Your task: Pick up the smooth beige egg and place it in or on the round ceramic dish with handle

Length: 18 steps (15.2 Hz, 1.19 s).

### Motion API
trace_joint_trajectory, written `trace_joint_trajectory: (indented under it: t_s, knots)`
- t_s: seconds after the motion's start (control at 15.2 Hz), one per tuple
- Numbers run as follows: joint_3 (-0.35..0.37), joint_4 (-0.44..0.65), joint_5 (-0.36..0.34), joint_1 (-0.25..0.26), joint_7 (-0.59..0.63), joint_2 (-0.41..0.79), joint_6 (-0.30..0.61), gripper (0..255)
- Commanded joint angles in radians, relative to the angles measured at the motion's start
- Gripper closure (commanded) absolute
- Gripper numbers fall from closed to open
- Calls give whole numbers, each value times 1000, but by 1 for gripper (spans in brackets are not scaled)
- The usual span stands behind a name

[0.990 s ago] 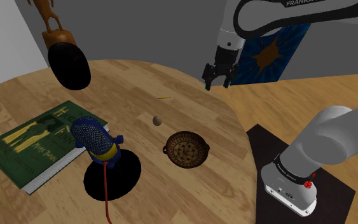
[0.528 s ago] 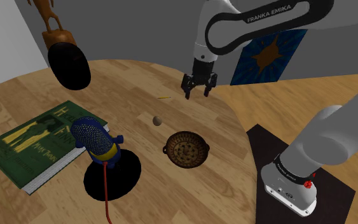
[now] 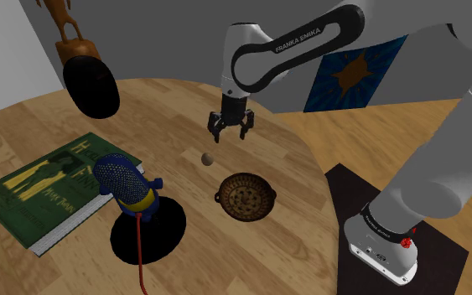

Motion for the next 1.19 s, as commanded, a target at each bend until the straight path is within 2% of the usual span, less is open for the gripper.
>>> trace_joint_trajectory:
  t_s: [0.0, 0.33, 0.79, 1.12]
  knots:
    - [7, 55, -20, 12, 32, 80, 23, 0]
    - [10, 193, -64, 53, 102, 247, 49, 0]
    - [7, 161, -77, 68, 111, 305, 138, 0]
    - [7, 161, -77, 68, 111, 305, 138, 0]
